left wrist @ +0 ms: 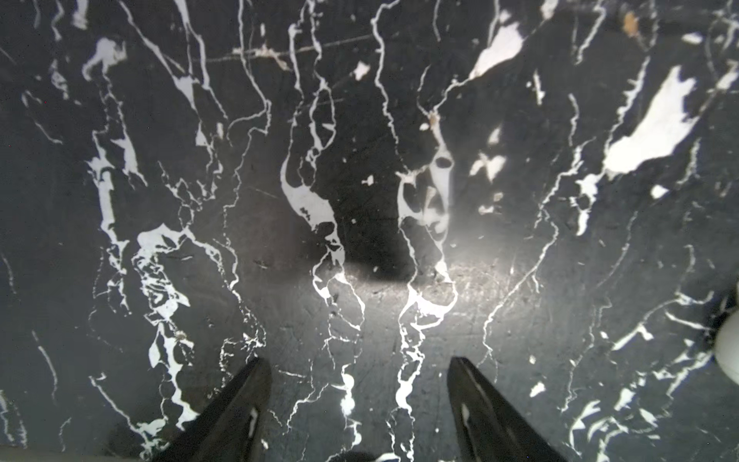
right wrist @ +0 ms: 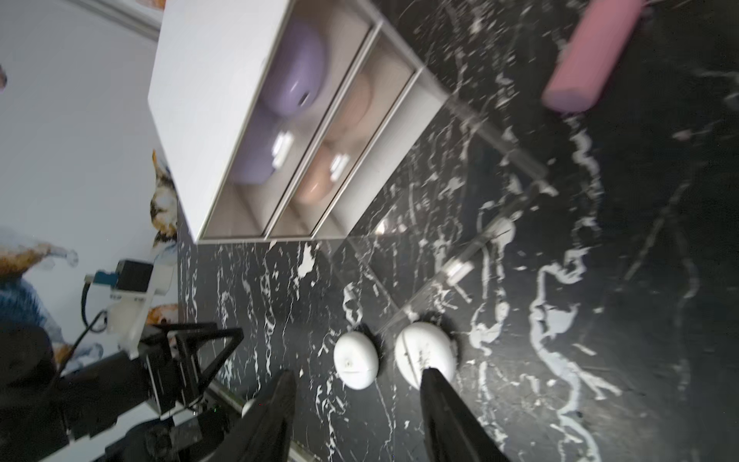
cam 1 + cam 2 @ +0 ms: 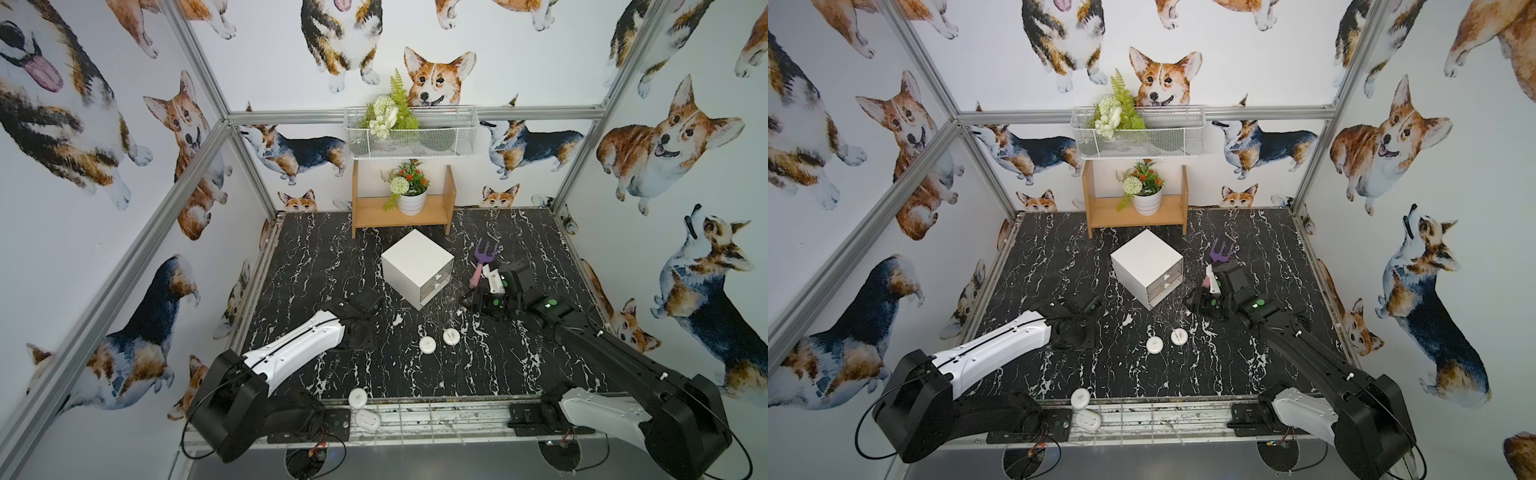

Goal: Put the bluetooth earphones in the drawer according to color
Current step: Adjust the Bluetooth earphone at the center of the board.

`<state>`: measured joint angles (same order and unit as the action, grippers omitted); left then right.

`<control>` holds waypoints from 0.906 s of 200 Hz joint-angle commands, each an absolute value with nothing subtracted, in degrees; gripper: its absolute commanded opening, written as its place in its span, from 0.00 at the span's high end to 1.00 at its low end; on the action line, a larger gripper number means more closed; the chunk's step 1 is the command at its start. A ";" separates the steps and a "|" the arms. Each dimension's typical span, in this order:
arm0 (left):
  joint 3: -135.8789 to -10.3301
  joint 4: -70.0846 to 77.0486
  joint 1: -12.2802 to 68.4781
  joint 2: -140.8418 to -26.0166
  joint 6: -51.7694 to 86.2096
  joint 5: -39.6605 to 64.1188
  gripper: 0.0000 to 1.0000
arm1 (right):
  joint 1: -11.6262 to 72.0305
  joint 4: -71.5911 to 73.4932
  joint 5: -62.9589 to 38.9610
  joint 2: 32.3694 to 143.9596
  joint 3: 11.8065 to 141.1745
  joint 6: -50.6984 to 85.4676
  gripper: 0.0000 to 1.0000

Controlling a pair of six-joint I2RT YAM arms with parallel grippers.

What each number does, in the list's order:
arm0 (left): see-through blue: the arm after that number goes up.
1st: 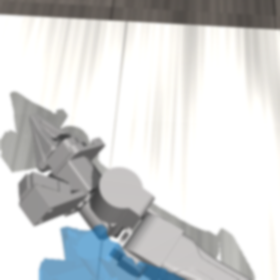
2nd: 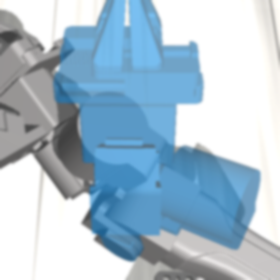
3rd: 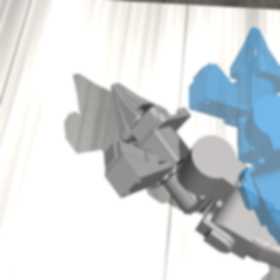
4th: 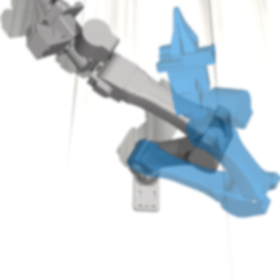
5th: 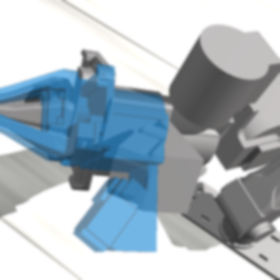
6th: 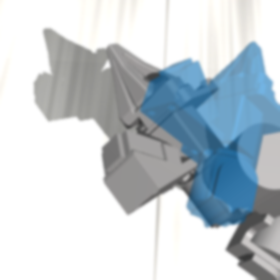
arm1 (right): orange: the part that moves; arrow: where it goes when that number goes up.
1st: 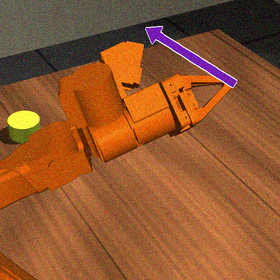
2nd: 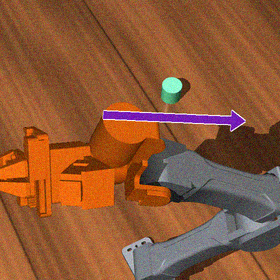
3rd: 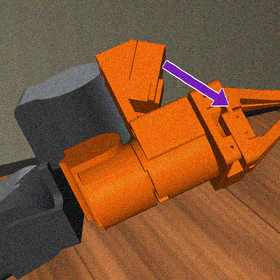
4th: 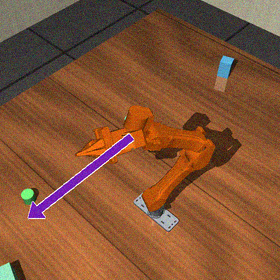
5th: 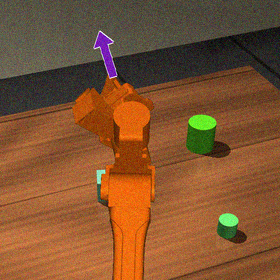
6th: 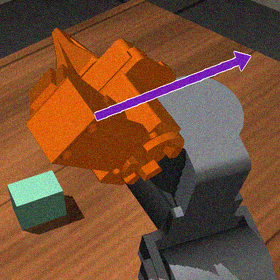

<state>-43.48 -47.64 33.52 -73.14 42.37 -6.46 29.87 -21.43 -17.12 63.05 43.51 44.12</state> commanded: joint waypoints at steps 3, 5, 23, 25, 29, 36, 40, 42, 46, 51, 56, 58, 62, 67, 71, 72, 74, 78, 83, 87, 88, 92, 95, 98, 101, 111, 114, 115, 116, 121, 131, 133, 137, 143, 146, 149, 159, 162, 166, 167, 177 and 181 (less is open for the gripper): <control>-42.57 -43.61 30.84 -72.02 42.52 -2.77 0.28 | 36.12 -19.98 -16.08 63.72 42.47 46.06 0.56; -42.48 -43.47 30.67 -71.93 42.43 -2.56 0.29 | 36.47 -19.76 -15.95 63.72 42.28 46.30 0.58; -42.32 -42.74 29.78 -72.41 41.93 -0.85 0.28 | 37.80 -17.81 -16.36 63.25 39.78 48.10 0.72; -42.24 -42.59 29.79 -72.53 41.93 -0.70 0.28 | 37.84 -17.74 -16.40 63.22 39.66 48.13 0.72; -42.19 -42.36 29.79 -72.82 41.95 -0.34 0.27 | 38.18 -17.43 -16.49 62.99 39.27 48.51 0.74; -42.19 -41.94 29.75 -73.16 41.96 -0.18 0.27 | 39.01 -16.99 -16.48 62.85 38.88 48.88 0.78; -42.19 -41.65 29.79 -73.21 42.01 -0.04 0.26 | 39.81 -16.89 -16.37 62.89 38.85 49.13 0.80; -42.19 -41.48 29.75 -73.21 42.01 -0.01 0.26 | 40.23 -16.81 -16.20 62.92 38.85 49.24 0.81; -42.19 -41.19 29.79 -73.16 42.09 0.00 0.26 | 41.25 -16.72 -15.92 63.08 38.88 49.43 0.83; -40.42 -40.92 29.72 -73.02 42.18 -0.12 0.25 | 42.97 -16.56 -15.43 63.38 39.02 49.78 0.84; -40.13 -40.63 29.50 -72.96 42.19 -0.28 0.25 | 44.72 -16.19 -15.06 63.70 39.15 50.24 0.85; -40.09 -40.55 29.41 -72.95 42.14 -0.33 0.25 | 45.39 -16.00 -14.95 63.72 39.19 50.51 0.86; -40.08 -40.51 29.22 -72.95 42.18 -0.36 0.25 | 46.72 -15.52 -14.86 63.90 39.20 50.95 0.87; -40.12 -40.34 28.88 -72.95 42.19 -0.45 0.25 | 48.45 -14.76 -14.85 65.78 39.18 51.64 0.90; -40.16 -40.15 28.62 -72.83 42.19 -0.52 0.25 | 49.67 -14.10 -14.77 66.38 39.05 52.35 0.92; -40.16 -40.11 28.55 -72.80 42.19 -0.52 0.25 | 50.15 -13.86 -14.72 66.55 38.99 52.58 0.92; -40.17 -40.02 28.38 -72.71 42.19 -0.57 0.25 | 50.84 -13.42 -14.60 66.71 38.91 52.92 0.93; -40.25 -39.95 28.04 -72.50 42.12 -0.61 0.25 | 52.14 -12.45 -14.52 67.24 38.71 53.70 0.94; -40.45 -39.89 27.51 -72.12 42.02 -0.62 0.25 | 53.89 -11.05 -14.42 67.88 38.45 54.66 0.96; -40.62 -39.91 27.02 -71.76 41.97 -0.62 0.25 | 55.06 -9.99 -14.29 68.44 38.22 55.46 0.98; -40.66 -39.95 26.87 -71.65 41.90 -0.62 0.25 | 55.43 -9.69 -14.22 68.63 38.18 55.68 0.98; -40.89 -39.98 26.25 -71.20 41.77 -0.83 0.25 | 56.67 -8.76 -14.16 69.33 38.07 56.47 0.99; -41.05 -40.11 25.76 -70.82 41.63 -0.92 0.26 | 57.84 -7.74 -14.00 70.07 37.98 57.23 1.00; -41.05 -40.35 25.30 -70.45 41.47 -1.05 0.26 | 58.38 -7.21 -13.89 70.49 37.90 57.57 1.00; -41.04 -40.55 24.75 -70.08 41.30 -1.24 0.27 | 59.25 -6.38 -13.89 71.08 37.84 58.16 1.00; -44.17 -41.54 22.71 -68.69 40.45 -2.03 0.28 | 61.84 -3.42 -14.04 73.24 37.58 60.04 1.00; -44.65 -41.83 22.09 -68.30 40.08 -2.21 0.29 | 62.51 -2.30 -14.18 73.92 37.54 60.65 1.00; -44.87 -42.01 21.81 -68.16 39.95 -2.33 0.29 | 62.72 -1.98 -14.21 74.09 37.53 60.78 1.00; -45.07 -42.10 21.58 -68.05 39.84 -2.35 0.29 | 62.91 -1.65 -14.22 74.40 37.53 60.97 1.00; -46.04 -42.71 20.45 -67.51 39.21 -2.52 0.29 | 63.96 -0.23 -14.32 75.33 37.58 61.73 1.00; -47.91 -43.84 17.96 -66.53 37.73 -2.58 0.31 | 66.12 2.10 -14.00 77.58 38.08 63.08 1.00; -48.34 -44.10 17.59 -66.40 37.38 -2.56 0.31 | 66.45 2.46 -13.87 78.04 38.28 63.32 1.00; -49.04 -44.51 16.64 -66.16 36.76 -2.55 0.31 | 67.21 3.12 -13.80 79.01 38.71 63.64 1.00; -50.21 -45.20 15.19 -66.01 35.73 -2.36 0.31 | 68.31 3.84 -13.86 80.42 39.52 63.95 1.00; -50.73 -45.49 14.48 -66.01 35.24 -2.25 0.31 | 68.75 4.15 -13.87 81.08 40.03 64.05 1.00; -51.25 -45.75 13.82 -66.05 34.68 -2.08 0.31 | 69.54 4.38 -13.89 81.97 40.71 64.15 1.00; -52.71 -46.65 11.63 -66.14 33.18 -1.53 0.31 | 71.09 4.95 -13.72 83.83 42.12 64.33 1.00; -52.99 -46.75 11.18 -66.18 32.74 -1.30 0.31 | 71.61 5.14 -13.71 84.46 42.61 64.38 1.00; -53.39 -46.92 10.43 -66.18 32.19 -0.97 0.31 | 72.31 5.33 -13.71 85.24 43.31 64.42 1.00; -53.50 -46.93 10.18 -66.18 32.05 -0.88 0.31 | 72.50 5.35 -13.71 85.38 43.45 64.42 1.00; -54.24 -47.32 8.80 -66.18 31.06 -0.21 0.31 | 74.31 5.42 -13.78 87.45 45.30 64.34 1.00; -54.43 -47.44 8.37 -66.18 30.71 -0.02 0.31 | 74.94 5.36 -13.80 88.19 46.10 64.30 1.00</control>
